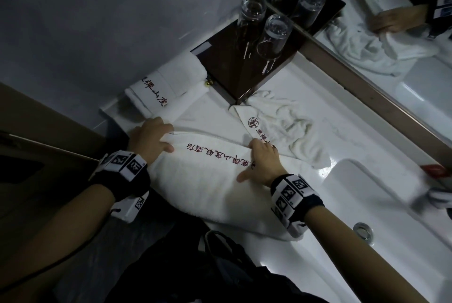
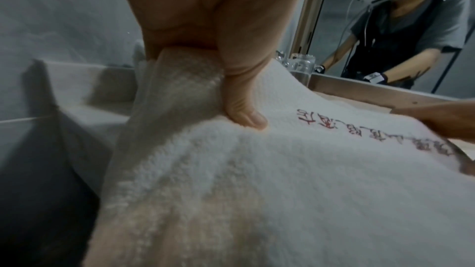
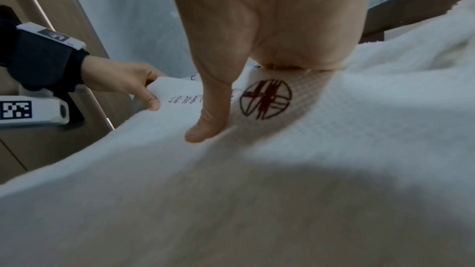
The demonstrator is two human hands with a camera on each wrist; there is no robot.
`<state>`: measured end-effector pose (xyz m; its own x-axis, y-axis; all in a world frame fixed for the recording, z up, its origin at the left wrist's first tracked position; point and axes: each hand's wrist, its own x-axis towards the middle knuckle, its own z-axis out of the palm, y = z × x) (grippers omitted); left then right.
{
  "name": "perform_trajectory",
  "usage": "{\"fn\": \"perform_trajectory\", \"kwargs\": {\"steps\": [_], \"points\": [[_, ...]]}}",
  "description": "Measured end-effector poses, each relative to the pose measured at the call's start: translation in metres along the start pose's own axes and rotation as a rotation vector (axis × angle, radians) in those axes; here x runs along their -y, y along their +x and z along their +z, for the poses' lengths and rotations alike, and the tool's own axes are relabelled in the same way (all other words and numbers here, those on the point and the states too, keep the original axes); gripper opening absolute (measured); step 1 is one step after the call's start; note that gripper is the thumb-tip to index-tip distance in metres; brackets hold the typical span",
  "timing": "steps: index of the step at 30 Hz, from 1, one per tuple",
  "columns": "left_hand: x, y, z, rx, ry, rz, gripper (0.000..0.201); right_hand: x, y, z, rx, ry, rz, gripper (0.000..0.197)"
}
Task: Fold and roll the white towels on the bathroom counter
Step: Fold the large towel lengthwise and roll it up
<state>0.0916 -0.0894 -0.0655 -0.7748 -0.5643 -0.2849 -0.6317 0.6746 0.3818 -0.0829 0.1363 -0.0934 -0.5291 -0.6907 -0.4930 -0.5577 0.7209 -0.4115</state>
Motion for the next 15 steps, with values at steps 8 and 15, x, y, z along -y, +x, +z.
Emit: {"fn": "perform_trajectory", "kwargs": {"steps": [8, 15], "points": [[0.015, -0.024, -0.008, 0.027, -0.164, -0.125, 0.035, -0.029, -0.017, -0.056, 0.24, -0.193, 0.191, 0.05], [-0.03, -0.011, -0.064, -0.448, -0.128, 0.14, 0.019, -0.02, -0.036, -0.112, -0.354, 0.083, 0.124, 0.035]]}}
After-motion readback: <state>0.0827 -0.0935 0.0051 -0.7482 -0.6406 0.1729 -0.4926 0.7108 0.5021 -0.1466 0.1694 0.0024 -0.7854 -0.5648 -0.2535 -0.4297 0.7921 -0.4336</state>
